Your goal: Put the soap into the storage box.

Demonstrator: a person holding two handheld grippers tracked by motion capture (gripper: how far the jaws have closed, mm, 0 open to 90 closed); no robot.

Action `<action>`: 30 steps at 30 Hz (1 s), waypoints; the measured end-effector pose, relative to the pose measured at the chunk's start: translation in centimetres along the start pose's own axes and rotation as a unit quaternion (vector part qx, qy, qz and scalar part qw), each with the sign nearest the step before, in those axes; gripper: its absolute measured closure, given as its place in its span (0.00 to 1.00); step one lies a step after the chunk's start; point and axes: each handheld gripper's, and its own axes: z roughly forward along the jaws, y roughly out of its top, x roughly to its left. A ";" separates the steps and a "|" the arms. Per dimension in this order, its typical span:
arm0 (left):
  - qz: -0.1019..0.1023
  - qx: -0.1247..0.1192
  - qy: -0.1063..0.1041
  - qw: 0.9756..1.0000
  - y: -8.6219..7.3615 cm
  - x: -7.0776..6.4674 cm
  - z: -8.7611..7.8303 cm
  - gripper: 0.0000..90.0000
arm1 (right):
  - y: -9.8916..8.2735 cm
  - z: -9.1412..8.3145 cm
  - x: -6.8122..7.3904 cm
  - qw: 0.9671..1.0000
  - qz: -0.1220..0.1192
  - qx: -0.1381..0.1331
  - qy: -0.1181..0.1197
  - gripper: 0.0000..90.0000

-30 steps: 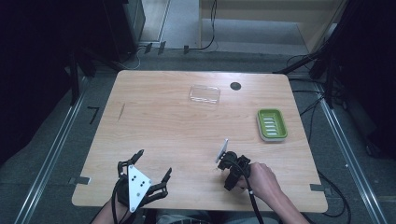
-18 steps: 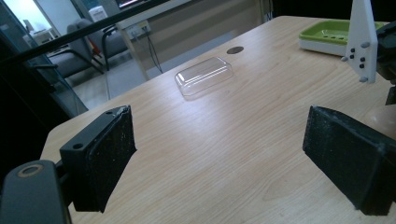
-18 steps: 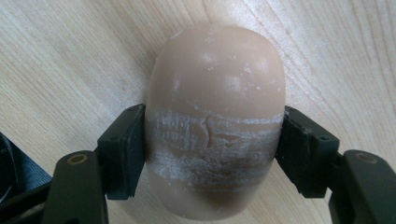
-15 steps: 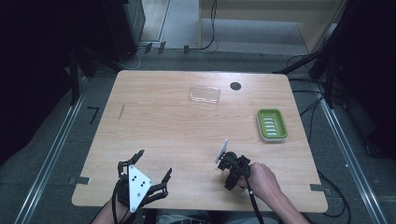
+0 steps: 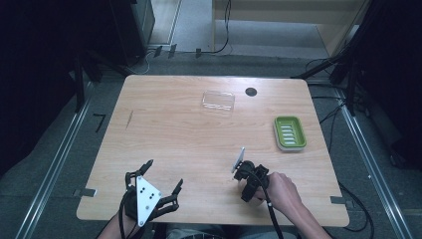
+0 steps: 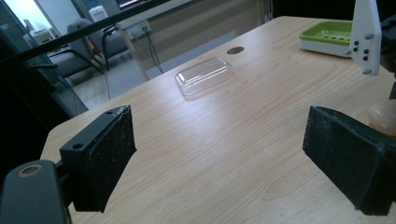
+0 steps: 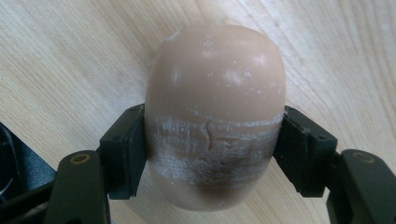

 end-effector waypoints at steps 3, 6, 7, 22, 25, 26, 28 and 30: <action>0.000 0.000 0.000 1.000 0.0 0.0 0.0 0.11 | -0.1 -0.1 -0.1 1.000 0.004 0.000 -0.001 0.37; 0.000 0.000 0.000 1.000 0.0 0.0 0.0 0.11 | -0.2 -0.2 -0.3 1.000 0.007 0.002 -0.001 0.37; 0.000 0.000 0.000 1.000 0.0 0.0 0.0 0.11 | -0.2 -0.1 -0.3 1.000 0.009 0.004 0.000 0.37; 0.001 0.000 0.001 1.000 0.0 0.0 0.0 0.11 | -0.5 -0.7 -0.8 1.000 0.021 0.003 -0.005 0.37; 0.001 -0.001 0.001 1.000 0.0 0.0 0.0 0.11 | -0.7 -1.0 -1.1 1.000 0.025 0.002 -0.005 0.37; 0.001 -0.001 0.001 1.000 0.0 0.0 0.0 0.11 | -0.8 -1.0 -1.2 1.000 0.031 0.002 -0.004 0.37; 0.000 -0.001 0.001 1.000 0.0 0.0 0.0 0.11 | -1.0 -1.1 -1.5 0.999 0.034 0.002 -0.005 0.37; -0.001 -0.001 0.001 1.000 0.0 0.0 0.0 0.11 | -1.2 -1.2 -1.8 0.999 0.037 0.004 -0.004 0.37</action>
